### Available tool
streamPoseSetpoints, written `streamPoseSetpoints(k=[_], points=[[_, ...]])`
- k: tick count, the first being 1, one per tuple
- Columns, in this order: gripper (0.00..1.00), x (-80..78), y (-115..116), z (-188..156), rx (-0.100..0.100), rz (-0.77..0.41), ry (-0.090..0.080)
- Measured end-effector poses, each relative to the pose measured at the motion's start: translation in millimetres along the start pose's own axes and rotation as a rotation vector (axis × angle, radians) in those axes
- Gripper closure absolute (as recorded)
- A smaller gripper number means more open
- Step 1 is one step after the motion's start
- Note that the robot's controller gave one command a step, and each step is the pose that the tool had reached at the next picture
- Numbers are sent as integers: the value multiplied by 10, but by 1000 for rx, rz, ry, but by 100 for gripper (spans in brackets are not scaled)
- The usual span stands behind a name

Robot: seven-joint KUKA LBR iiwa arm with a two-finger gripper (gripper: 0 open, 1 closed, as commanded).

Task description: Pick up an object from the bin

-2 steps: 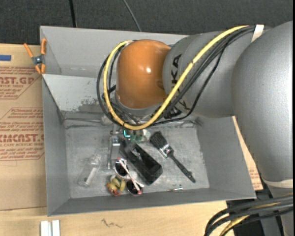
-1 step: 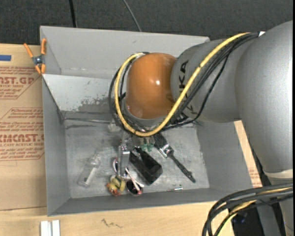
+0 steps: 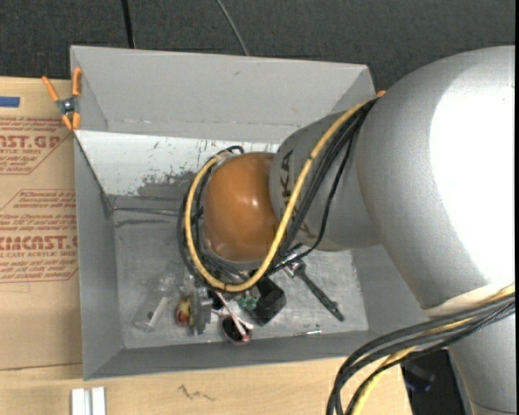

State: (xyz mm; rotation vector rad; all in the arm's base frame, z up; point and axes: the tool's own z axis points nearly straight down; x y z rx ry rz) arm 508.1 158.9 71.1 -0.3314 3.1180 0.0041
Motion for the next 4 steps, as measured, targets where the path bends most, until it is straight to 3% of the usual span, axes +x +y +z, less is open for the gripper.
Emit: streamPoseSetpoints(k=[1,2,3,4], points=[[100,0,-1,0,0,1,0],[100,168,38,-949,1,-54,6],[100,168,38,-948,1,-54,6],[100,153,190,-1479,2,-56,11]])
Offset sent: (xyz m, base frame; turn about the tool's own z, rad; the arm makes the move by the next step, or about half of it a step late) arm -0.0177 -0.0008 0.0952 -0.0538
